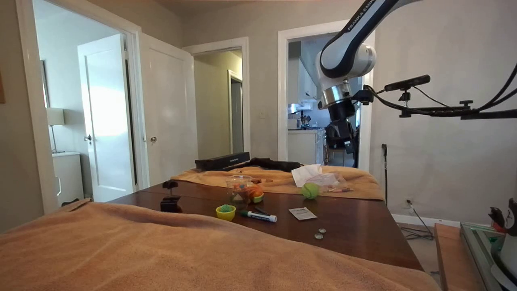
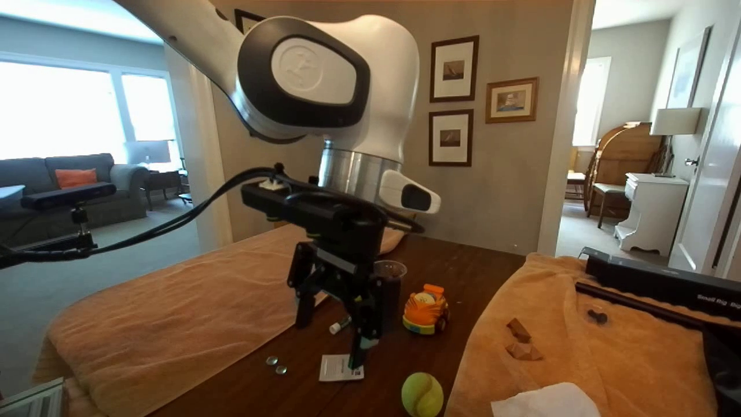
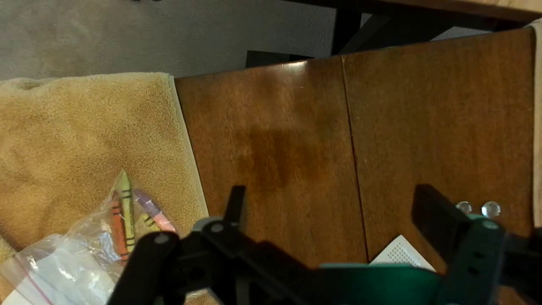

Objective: Move the ball to the left

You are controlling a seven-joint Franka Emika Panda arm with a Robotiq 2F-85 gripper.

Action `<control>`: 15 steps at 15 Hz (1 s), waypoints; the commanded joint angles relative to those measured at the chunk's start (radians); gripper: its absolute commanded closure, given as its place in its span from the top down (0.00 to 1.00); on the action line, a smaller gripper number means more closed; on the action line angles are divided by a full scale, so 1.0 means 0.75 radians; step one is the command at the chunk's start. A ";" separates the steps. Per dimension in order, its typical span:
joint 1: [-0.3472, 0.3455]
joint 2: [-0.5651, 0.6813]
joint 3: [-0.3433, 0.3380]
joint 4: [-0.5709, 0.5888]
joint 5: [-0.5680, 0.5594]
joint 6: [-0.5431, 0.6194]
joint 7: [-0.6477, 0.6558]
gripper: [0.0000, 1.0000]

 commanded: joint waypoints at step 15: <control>-0.053 0.228 0.000 0.033 0.040 0.360 -0.157 0.53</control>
